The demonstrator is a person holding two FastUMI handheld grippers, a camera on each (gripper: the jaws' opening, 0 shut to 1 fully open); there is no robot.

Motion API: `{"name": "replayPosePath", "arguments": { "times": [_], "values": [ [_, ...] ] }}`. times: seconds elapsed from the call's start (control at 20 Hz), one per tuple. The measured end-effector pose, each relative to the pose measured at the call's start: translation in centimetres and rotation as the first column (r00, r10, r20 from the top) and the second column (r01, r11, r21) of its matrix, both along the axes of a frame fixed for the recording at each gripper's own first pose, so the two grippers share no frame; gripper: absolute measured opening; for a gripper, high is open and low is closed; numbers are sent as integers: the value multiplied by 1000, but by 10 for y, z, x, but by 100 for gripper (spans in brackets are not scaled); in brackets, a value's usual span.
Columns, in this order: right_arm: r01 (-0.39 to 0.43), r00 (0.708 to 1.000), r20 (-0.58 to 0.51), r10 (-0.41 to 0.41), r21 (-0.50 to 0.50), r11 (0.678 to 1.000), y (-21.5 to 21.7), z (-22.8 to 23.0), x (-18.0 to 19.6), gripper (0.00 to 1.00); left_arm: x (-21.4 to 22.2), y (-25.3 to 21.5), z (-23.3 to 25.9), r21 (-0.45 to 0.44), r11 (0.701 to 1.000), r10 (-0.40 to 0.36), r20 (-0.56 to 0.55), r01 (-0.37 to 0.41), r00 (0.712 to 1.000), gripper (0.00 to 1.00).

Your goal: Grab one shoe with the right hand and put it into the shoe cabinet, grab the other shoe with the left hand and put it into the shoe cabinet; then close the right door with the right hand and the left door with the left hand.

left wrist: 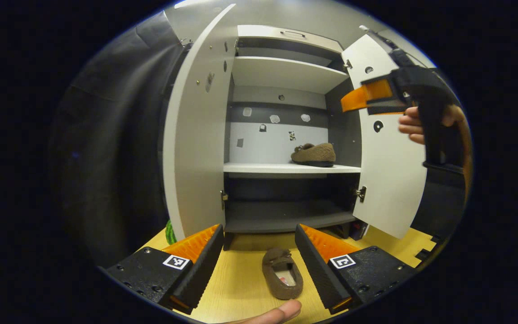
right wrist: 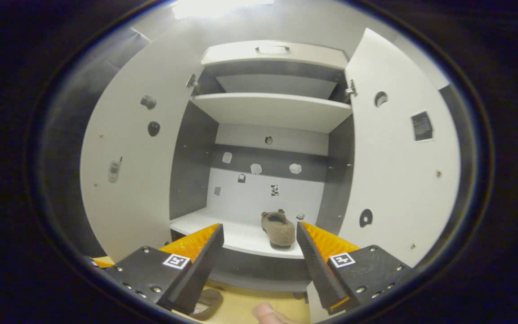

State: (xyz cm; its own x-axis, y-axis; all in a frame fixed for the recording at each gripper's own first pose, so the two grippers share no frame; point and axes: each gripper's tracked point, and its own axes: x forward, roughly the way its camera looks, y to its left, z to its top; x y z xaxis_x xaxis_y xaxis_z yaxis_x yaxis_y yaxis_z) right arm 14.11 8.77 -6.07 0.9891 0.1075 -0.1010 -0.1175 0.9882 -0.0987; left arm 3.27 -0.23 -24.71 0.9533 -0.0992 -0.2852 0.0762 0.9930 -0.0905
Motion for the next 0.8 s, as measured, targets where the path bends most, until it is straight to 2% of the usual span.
{"name": "replayPosePath", "arguments": {
  "times": [0.15,0.35,0.6,0.8],
  "values": [
    [41,999,36,-40,-33,999,-20,-7,-54,96,2,-12,-29,3,1000,-18,-79,19,997,98],
    [59,998,10,-59,29,998,-33,-34,-113,97,10,-22,-79,9,1000,-25,-180,27,983,98],
    [114,993,12,-116,87,990,-50,-56,-137,96,20,-32,-150,18,999,-22,-340,29,940,99],
    [78,997,-25,-76,124,989,-39,-81,-141,98,19,-36,-197,18,999,-19,-439,30,898,99]
  ]
}}
